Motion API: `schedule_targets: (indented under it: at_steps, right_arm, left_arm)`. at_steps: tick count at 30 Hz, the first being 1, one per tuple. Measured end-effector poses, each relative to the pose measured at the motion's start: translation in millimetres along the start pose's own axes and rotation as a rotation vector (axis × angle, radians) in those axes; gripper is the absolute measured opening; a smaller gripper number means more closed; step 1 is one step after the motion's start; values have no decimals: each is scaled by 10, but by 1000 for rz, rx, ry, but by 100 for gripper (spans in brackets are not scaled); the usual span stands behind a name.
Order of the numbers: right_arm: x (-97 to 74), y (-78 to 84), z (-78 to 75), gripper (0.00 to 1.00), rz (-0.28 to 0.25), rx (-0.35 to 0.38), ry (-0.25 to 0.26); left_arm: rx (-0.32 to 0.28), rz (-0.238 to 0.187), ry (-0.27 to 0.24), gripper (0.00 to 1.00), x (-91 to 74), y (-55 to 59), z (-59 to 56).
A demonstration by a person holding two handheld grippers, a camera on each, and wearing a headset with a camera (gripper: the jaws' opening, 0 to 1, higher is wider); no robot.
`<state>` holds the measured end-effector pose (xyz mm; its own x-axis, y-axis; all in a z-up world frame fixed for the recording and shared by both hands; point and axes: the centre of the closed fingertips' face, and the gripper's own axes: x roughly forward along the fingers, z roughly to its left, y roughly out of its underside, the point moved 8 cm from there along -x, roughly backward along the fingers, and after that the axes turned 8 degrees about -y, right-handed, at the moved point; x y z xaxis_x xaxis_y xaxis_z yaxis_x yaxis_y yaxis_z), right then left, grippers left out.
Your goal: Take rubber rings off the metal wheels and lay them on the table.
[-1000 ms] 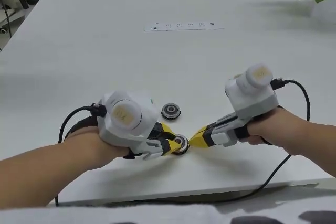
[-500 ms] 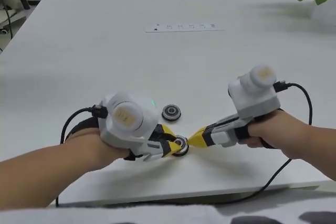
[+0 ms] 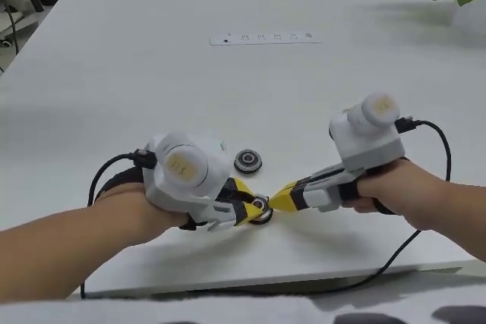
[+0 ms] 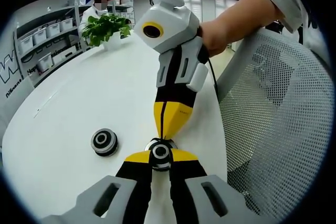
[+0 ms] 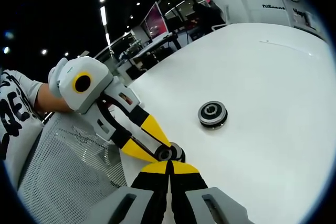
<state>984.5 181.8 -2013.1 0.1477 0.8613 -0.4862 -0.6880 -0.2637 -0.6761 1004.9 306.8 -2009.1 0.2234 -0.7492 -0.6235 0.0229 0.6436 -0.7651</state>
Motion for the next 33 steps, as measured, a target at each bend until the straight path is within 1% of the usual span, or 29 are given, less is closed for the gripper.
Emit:
schedule_targets:
  at_steps: [8,17,20,21,22,23,24,25,26,28,33]
  right_arm:
    - [38,-16,17,0,-2,-18,-10]
    - [40,-26,15,0,-10,-25,-15]
    - [56,-54,42,0,-28,-27,-31]
    - [62,-65,44,0,-27,-31,-26]
    - [74,-60,43,0,-7,-57,-27]
    - [91,-54,53,0,-11,-50,-29]
    - [82,-13,47,0,18,-59,-36]
    - [83,-33,35,0,-5,-58,-29]
    - [72,-28,40,0,1,-64,-34]
    - [56,-26,32,0,-8,-61,-39]
    - [54,-12,38,0,-4,-76,-42]
  left_arm:
    - [5,0,0,6,0,0,-2]
    - [6,-1,-1,6,-2,-2,-7]
    - [6,0,-1,6,-2,-2,-7]
    - [6,-1,-1,6,-1,-2,-6]
    - [5,-1,-1,6,-1,-2,-6]
    - [6,-1,-1,6,-1,-2,-5]
    - [6,0,-1,6,0,-2,-5]
    - [6,0,-1,6,1,-3,-6]
    - [6,-1,-1,6,4,-3,-7]
    - [5,-2,0,7,4,-2,-5]
    - [-3,-11,6,7,6,3,2]
